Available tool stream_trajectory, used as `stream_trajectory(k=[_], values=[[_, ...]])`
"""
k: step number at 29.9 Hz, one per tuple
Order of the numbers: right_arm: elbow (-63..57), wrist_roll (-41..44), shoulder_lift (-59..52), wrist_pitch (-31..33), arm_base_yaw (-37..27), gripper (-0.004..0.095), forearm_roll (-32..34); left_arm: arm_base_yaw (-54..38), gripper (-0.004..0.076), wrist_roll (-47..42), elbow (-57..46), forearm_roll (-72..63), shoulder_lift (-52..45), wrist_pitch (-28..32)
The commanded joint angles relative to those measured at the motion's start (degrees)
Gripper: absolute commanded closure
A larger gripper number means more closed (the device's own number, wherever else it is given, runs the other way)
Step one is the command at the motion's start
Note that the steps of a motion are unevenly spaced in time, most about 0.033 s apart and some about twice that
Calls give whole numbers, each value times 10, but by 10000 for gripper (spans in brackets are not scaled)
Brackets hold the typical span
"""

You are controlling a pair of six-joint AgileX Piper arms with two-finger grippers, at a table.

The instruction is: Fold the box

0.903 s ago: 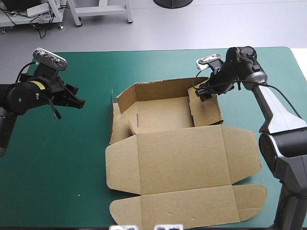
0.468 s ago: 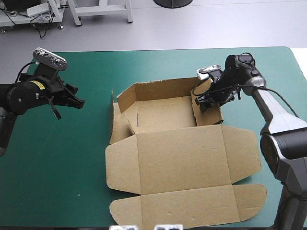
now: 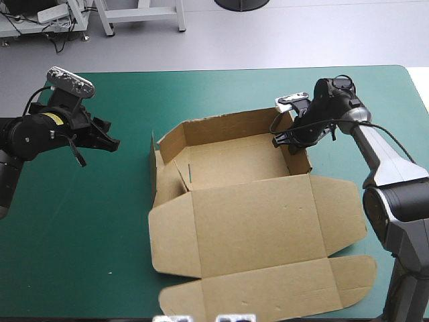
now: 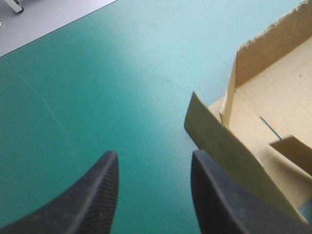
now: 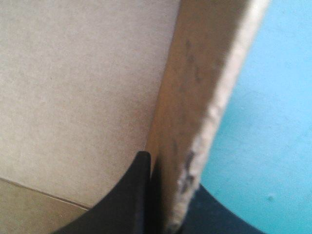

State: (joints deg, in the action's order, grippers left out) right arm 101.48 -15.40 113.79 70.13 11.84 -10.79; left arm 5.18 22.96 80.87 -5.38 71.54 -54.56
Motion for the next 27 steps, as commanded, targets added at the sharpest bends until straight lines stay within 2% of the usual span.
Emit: stream_trajectory(k=[1,5,12,18,27], values=[[12,-15,-31,19,-1,928,-4,-1,384,-3,20,-10,-13,28],[15,-14,-31,0,-3,927,-4,-1,384,-7,20,-10,-13,25],[70,-6,-58,19,-23,928,-12,-1,384,-9,20,-10,-13,15],[100,-40,-131,19,-53,928,-50,-1,384,-19,20,-4,-13,16],[99,-91,-230,19,-139,928,-135,-2,384,-61,20,67,8,22]])
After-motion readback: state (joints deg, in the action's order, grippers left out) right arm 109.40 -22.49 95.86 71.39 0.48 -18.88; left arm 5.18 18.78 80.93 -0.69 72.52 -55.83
